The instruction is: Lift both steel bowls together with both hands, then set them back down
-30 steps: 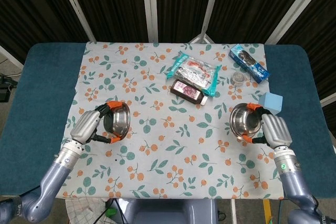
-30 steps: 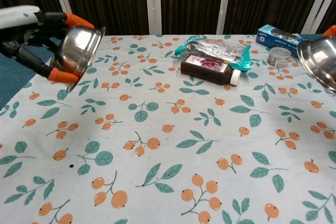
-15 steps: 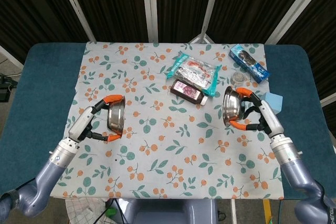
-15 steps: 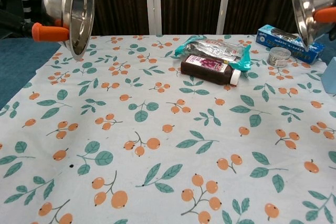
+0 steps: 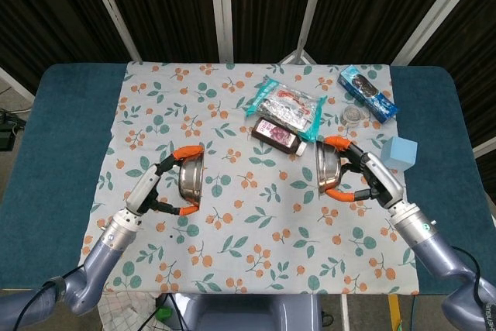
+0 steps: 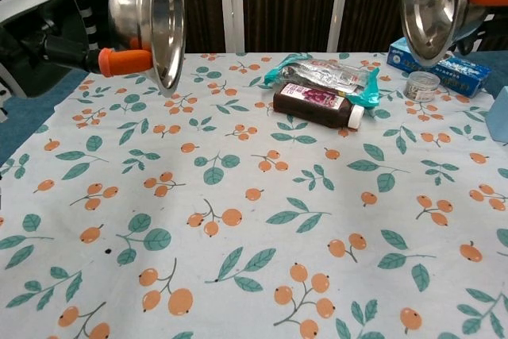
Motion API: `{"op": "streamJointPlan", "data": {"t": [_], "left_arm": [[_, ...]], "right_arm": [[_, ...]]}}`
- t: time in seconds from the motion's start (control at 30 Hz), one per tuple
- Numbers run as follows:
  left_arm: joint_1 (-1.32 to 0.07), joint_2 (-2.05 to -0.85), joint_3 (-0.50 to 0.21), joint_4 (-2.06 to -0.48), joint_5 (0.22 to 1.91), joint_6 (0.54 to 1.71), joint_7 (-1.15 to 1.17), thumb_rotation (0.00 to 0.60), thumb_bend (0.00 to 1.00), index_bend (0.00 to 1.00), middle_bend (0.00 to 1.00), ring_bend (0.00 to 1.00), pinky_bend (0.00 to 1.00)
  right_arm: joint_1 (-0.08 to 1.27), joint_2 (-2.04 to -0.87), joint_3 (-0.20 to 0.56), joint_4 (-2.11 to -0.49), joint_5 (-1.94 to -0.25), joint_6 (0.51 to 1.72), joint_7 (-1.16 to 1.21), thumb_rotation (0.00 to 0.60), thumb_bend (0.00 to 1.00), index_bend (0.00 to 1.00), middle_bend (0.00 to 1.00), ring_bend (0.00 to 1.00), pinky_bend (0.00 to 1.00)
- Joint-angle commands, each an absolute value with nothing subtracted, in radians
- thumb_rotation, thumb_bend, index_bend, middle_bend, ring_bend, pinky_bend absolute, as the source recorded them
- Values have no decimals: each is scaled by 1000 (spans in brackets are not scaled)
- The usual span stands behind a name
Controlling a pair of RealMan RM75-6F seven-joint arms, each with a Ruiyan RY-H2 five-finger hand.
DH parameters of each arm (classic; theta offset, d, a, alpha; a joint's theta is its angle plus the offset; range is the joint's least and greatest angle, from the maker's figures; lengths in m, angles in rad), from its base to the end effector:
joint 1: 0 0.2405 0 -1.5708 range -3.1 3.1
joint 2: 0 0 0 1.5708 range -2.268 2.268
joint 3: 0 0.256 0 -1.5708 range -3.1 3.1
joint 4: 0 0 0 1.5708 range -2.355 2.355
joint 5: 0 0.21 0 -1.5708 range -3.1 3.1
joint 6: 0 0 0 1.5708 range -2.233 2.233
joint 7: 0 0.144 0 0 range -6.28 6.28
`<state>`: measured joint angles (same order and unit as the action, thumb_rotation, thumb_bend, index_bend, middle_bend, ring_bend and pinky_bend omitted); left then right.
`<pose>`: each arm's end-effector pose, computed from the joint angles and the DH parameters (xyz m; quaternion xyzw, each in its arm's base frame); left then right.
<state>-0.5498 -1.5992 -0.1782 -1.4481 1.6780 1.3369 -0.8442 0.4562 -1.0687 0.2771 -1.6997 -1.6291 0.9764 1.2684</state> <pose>-0.1315 0.2920 0.0181 -0.4879 -0.5427 -0.6798 0.0719 -0.1869 -0.3069 0.1287 0.4360 -0.6864 0.5754 0.0882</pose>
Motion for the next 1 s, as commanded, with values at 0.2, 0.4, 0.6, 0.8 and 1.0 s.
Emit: {"op": "streamJointPlan", "data": {"t": [0.2, 0.4, 0.6, 0.8, 1.0], "left_arm": [[-567, -1641, -183, -1450, 1688, 1367, -810, 600, 29, 375, 309, 215, 348], [-577, -1681, -165, -1420, 1685, 1365, -801, 600, 28, 375, 308, 215, 348], [-591, -1716, -158, -1399, 1695, 1377, -800, 600, 28, 375, 307, 215, 348], [-605, -1750, -151, -1389, 1709, 1393, -781, 600, 26, 375, 307, 215, 348], [-620, -1790, -142, -1363, 1709, 1399, -768, 600, 25, 376, 307, 215, 348]], "right_arm": [[480, -1098, 230, -1738, -1672, 1001, 1231, 600, 212, 479, 287, 480, 542], [505, -1131, 227, -1762, -1631, 989, 1183, 600, 212, 480, 287, 479, 542], [525, -1160, 231, -1791, -1583, 983, 1112, 600, 212, 482, 287, 479, 542], [542, -1183, 233, -1819, -1536, 979, 1048, 600, 212, 483, 287, 479, 542], [560, -1202, 229, -1847, -1502, 972, 991, 600, 212, 483, 287, 479, 542]]}}
